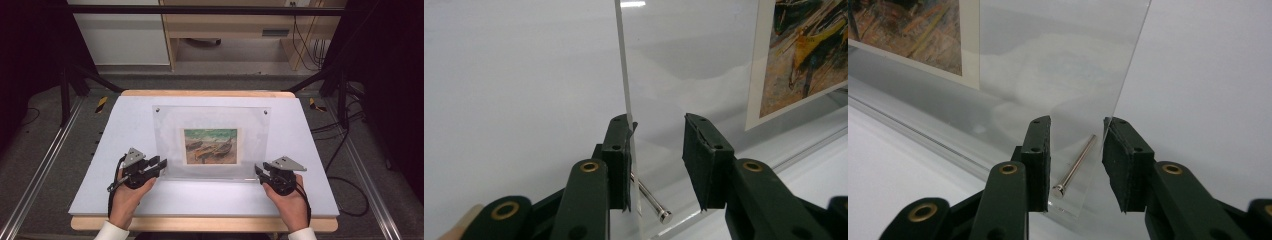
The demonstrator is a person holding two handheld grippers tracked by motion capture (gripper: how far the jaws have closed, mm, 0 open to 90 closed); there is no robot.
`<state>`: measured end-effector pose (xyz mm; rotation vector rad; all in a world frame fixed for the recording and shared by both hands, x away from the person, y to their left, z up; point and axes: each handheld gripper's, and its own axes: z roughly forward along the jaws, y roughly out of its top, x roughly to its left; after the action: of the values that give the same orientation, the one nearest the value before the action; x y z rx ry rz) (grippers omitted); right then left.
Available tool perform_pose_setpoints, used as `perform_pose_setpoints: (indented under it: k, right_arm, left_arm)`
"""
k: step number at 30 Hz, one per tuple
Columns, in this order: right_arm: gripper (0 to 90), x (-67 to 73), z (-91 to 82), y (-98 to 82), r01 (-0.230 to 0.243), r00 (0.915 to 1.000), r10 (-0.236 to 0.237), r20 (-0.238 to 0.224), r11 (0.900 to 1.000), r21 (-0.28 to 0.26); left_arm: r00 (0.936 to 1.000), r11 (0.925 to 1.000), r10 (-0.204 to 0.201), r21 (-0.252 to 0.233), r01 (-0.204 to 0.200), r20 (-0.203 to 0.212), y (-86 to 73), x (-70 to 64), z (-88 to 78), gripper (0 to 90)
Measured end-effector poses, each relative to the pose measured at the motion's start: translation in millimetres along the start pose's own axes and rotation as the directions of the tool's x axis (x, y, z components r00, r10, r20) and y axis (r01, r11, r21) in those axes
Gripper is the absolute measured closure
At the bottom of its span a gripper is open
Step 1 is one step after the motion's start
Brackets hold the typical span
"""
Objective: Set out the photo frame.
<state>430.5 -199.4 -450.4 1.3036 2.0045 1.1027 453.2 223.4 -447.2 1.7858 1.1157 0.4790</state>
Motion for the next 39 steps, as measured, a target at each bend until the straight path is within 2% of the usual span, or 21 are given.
perform_pose_setpoints:
  k: [30, 35, 39]
  right_arm:
    - [65.3, 4.4, -4.5, -7.6, 0.009, 1.0, -0.009, -0.002, 1.0, 0.026]
    - [65.1, 5.0, -5.3, -8.0, -0.002, 1.0, 0.002, -0.004, 1.0, 0.029]
    - [64.8, 3.8, -4.7, -8.3, 0.012, 0.9999, -0.012, -0.002, 1.0, 0.025]
  left_arm:
    - [0.9998, 0.9994, 0.019, 0.03, -0.019, -0.003, -6.8, -5.2, -4.1, 62.2]
    - [0.9998, 0.9992, 0.021, 0.034, -0.021, -0.002, -7.6, -6.7, -5.6, 62.2]
    - [0.9996, 0.9989, 0.027, 0.038, -0.027, -0.001, -8.4, -7.5, -7.0, 62.3]
